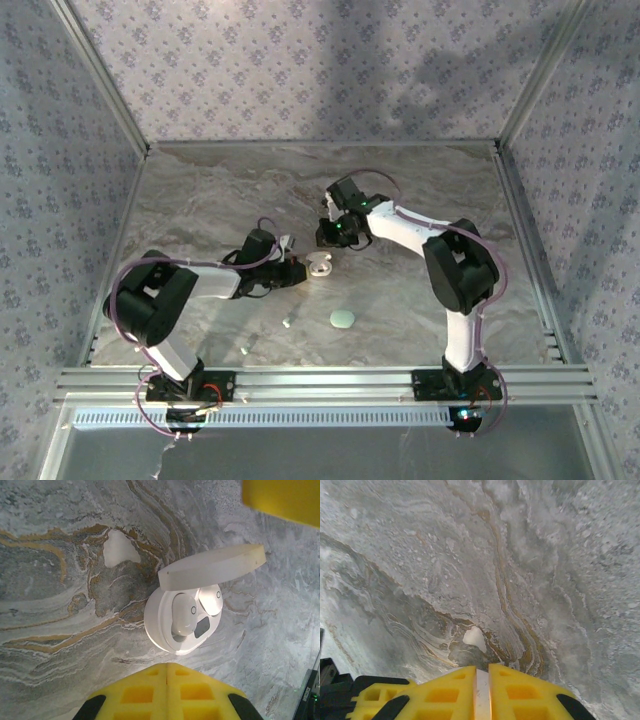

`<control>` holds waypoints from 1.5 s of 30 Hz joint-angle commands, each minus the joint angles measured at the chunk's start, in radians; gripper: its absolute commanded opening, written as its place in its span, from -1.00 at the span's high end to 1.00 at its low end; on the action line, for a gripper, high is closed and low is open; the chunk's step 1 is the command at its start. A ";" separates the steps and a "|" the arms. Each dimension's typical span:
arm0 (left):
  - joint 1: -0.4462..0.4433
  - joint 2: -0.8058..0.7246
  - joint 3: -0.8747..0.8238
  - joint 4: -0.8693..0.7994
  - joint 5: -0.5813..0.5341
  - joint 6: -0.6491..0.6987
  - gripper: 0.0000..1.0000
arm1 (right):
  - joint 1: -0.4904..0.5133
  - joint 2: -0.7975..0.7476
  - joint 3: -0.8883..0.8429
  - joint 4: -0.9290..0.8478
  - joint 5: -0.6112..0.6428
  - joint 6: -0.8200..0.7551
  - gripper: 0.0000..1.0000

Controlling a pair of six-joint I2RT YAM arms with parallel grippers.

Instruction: Insert the wireless bluetooth earbuds into the charging case

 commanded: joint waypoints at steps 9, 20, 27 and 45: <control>-0.007 0.012 0.033 -0.005 0.010 -0.006 0.97 | 0.033 0.058 0.045 -0.037 -0.016 -0.008 0.65; -0.008 0.021 0.036 -0.002 0.011 -0.004 0.97 | 0.057 0.051 0.028 -0.040 -0.010 -0.008 0.64; -0.010 0.023 0.037 -0.002 0.012 -0.005 0.98 | 0.072 0.025 0.008 -0.035 0.005 -0.002 0.64; -0.009 -0.116 -0.023 -0.014 -0.075 0.010 0.97 | 0.093 -0.112 -0.097 -0.012 0.102 0.028 0.53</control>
